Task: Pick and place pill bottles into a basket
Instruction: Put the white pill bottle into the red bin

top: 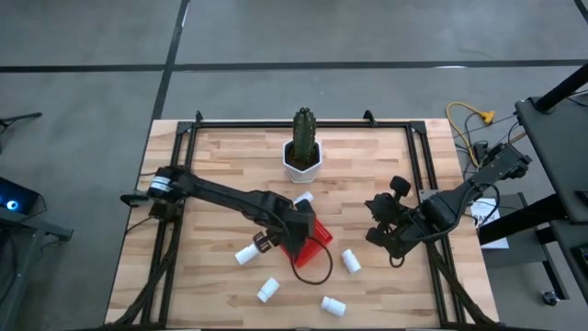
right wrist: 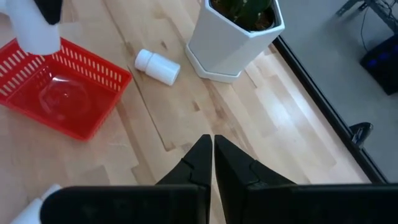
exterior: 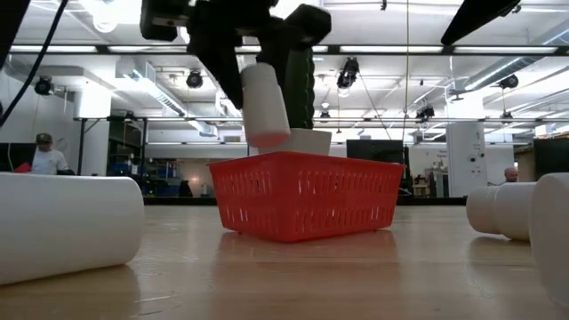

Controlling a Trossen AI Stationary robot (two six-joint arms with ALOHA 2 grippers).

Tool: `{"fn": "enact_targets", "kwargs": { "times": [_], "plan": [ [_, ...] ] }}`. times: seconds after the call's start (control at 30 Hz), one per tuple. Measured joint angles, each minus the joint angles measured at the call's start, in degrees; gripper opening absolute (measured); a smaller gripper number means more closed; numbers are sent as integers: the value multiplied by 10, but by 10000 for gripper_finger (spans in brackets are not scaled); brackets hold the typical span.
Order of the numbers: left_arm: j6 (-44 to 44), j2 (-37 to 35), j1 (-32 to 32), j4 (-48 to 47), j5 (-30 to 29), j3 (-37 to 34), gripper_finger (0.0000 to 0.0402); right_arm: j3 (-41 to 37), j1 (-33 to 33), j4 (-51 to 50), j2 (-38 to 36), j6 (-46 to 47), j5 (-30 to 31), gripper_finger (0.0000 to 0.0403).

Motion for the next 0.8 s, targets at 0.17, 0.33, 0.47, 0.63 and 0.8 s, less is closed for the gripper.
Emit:
{"fn": "enact_targets", "kwargs": {
  "times": [0.17,0.33,0.47,0.63,0.8],
  "plan": [
    [15,25,1,-1,8,1,156,-4,0,0,0,0,0,8],
    [18,29,1,-1,10,1,155,-14,0,2,0,2,1,8],
    [14,29,1,0,19,1,155,-26,0,2,0,4,1,8],
    [21,30,-1,3,22,-1,155,-36,0,1,0,18,-1,8],
    [32,30,-4,15,30,-1,155,-37,0,2,0,19,-2,8]
  ]
}}
